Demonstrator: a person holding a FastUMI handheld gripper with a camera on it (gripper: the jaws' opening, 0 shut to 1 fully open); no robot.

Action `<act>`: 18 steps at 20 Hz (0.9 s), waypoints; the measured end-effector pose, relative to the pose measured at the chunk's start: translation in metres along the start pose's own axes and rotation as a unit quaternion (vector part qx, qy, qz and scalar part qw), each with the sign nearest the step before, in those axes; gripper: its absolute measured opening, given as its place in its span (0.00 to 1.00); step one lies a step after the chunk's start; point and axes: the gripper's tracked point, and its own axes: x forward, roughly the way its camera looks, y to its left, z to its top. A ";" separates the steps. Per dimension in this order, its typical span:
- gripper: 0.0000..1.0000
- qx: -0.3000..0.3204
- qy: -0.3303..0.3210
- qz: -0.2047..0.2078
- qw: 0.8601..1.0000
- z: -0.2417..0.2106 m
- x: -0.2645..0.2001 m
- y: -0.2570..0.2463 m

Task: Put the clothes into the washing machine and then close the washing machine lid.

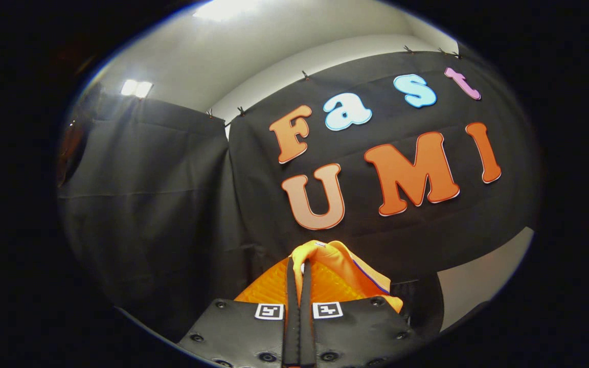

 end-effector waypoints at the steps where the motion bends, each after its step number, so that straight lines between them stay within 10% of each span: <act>1: 0.07 0.004 0.009 -0.001 1.000 -0.011 0.012 -0.001; 18: 0.07 0.030 0.260 -0.130 0.956 -0.329 0.091 -0.109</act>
